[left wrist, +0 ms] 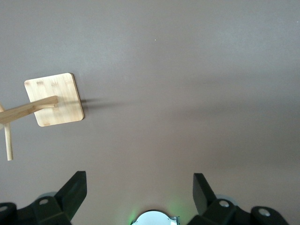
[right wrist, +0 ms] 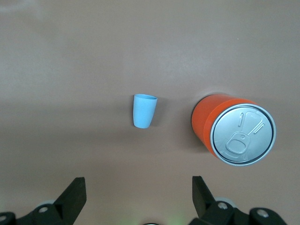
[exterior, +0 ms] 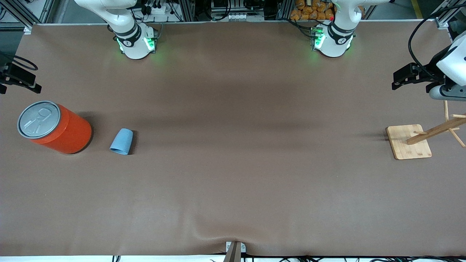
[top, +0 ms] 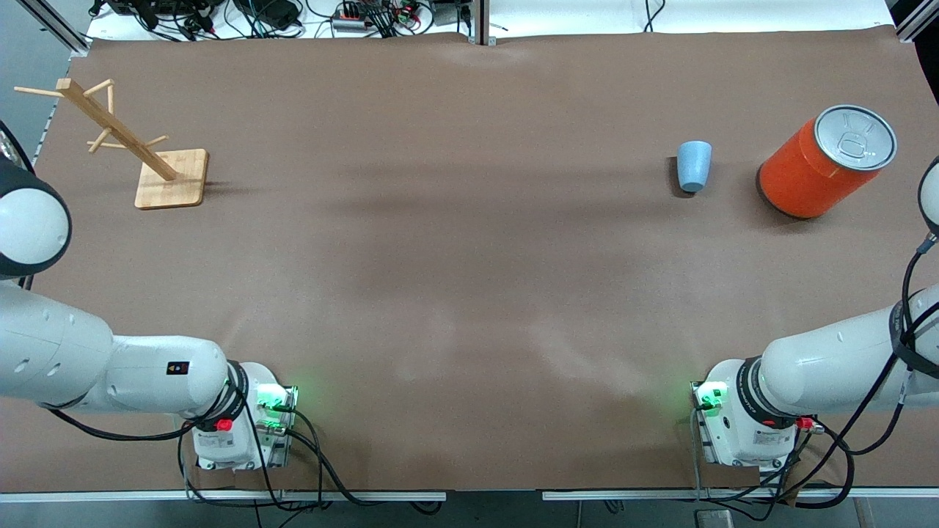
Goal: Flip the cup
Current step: 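Reach the right gripper down to the lying blue cup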
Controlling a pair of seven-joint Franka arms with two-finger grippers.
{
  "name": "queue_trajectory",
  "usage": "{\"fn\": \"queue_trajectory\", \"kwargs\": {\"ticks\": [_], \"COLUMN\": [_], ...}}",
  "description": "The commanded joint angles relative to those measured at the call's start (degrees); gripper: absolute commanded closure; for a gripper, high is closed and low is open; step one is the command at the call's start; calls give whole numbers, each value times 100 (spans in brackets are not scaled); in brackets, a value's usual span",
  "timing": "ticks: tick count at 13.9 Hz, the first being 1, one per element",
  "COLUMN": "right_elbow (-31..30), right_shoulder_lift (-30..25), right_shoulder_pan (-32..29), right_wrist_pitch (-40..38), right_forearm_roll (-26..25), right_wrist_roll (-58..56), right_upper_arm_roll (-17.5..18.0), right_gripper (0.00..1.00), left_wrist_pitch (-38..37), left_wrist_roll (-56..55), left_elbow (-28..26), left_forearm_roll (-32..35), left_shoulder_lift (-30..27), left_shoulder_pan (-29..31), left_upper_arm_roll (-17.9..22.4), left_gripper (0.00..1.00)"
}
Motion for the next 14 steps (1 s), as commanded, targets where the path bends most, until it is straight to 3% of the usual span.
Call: {"fn": "queue_trajectory", "kwargs": {"ticks": [1, 6, 10, 14], "right_elbow": [-75, -346, -1347, -2709], "right_shoulder_lift": [335, 566, 531, 416], "right_shoulder_pan": [-139, -112, 116, 160], "right_wrist_pitch": [0, -255, 156, 1551], "right_forearm_roll": [-11, 111, 428, 437], "right_wrist_roll": [-48, 13, 75, 110], "right_upper_arm_roll": [58, 67, 76, 85], "right_gripper": [0, 0, 0, 0], "left_wrist_pitch": [-159, -159, -159, -159], "left_wrist_roll": [-20, -37, -46, -63], "left_elbow": [6, 6, -12, -21], "left_forearm_roll": [56, 38, 38, 38], "left_shoulder_lift": [8, 7, 8, 16], "left_shoulder_pan": [-1, -1, 16, -19], "left_upper_arm_roll": [-16, -8, -8, -8], "left_gripper": [0, 0, 0, 0]}}
